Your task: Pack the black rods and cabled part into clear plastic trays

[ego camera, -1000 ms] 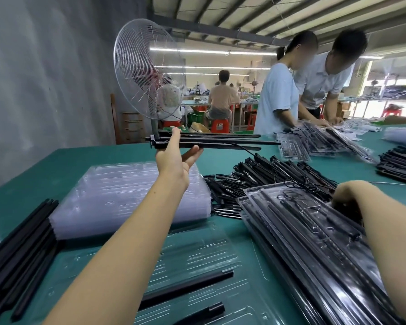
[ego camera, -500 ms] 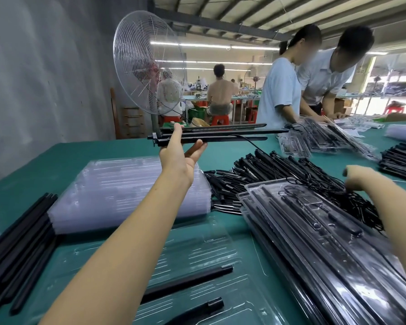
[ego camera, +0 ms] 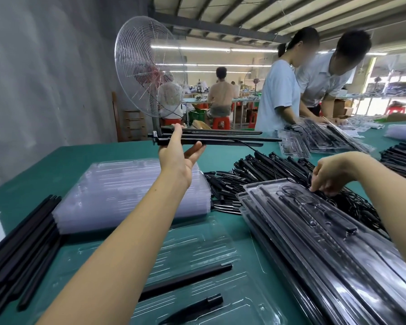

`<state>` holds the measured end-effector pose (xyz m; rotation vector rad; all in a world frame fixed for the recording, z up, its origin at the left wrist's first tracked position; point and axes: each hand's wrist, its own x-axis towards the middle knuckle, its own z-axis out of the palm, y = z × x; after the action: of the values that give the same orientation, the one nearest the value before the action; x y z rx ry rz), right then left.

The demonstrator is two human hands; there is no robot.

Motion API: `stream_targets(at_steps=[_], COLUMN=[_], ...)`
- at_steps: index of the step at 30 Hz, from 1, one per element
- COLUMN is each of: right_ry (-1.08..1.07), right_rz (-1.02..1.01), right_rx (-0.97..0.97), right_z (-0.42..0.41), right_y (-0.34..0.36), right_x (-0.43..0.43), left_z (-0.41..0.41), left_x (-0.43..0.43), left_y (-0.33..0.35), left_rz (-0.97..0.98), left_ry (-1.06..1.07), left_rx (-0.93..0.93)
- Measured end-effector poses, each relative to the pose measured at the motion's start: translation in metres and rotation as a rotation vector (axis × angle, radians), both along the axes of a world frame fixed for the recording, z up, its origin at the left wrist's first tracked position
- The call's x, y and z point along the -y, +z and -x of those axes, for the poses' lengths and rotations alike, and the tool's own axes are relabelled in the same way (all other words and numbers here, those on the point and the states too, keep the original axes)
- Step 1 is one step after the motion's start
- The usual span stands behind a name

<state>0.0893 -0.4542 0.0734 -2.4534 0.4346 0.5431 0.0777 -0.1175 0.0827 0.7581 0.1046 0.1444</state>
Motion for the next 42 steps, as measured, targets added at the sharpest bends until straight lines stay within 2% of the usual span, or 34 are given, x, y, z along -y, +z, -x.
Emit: stream_targets(at_steps=[3,5,11,14,20,23,25,35,42], right_ry=[-0.009,-0.061,-0.323,-0.325,-0.090,-0.034,-0.037,-0.180,-0.394], right_rz=[0.155,0.162,-0.133,-0.252,0.026,0.184,0.218,0.094,-0.077], right_rx=[0.079,0.157,0.320,0.313,0.155,0.193,0.247,0.409,0.452], right_z=[0.000,0.003,0.010,0.011,0.010,0.006,0.006,0.007,0.010], right_y=[0.011,0.016,0.012,0.017,-0.001,-0.010,-0.014,-0.027,-0.022], right_x=[-0.005,-0.002,0.013,0.006,-0.009,-0.022,-0.027,-0.037,-0.026], left_z=[0.002,0.004,0.013,0.015,0.025,0.030,0.033,0.042,0.050], left_x=[-0.003,-0.003,0.006,0.006,0.002,-0.001,-0.004,-0.007,0.002], left_y=[-0.004,-0.008,-0.017,-0.021,-0.025,-0.026,-0.026,-0.034,-0.046], left_rz=[-0.034,-0.055,-0.097,-0.114,-0.135,-0.149,-0.149,-0.152,-0.182], left_ry=[0.004,-0.002,-0.041,-0.024,-0.022,-0.006,-0.001,-0.009,-0.059], left_rx=[0.000,-0.003,-0.010,0.006,-0.021,-0.010,-0.004,-0.012,-0.018])
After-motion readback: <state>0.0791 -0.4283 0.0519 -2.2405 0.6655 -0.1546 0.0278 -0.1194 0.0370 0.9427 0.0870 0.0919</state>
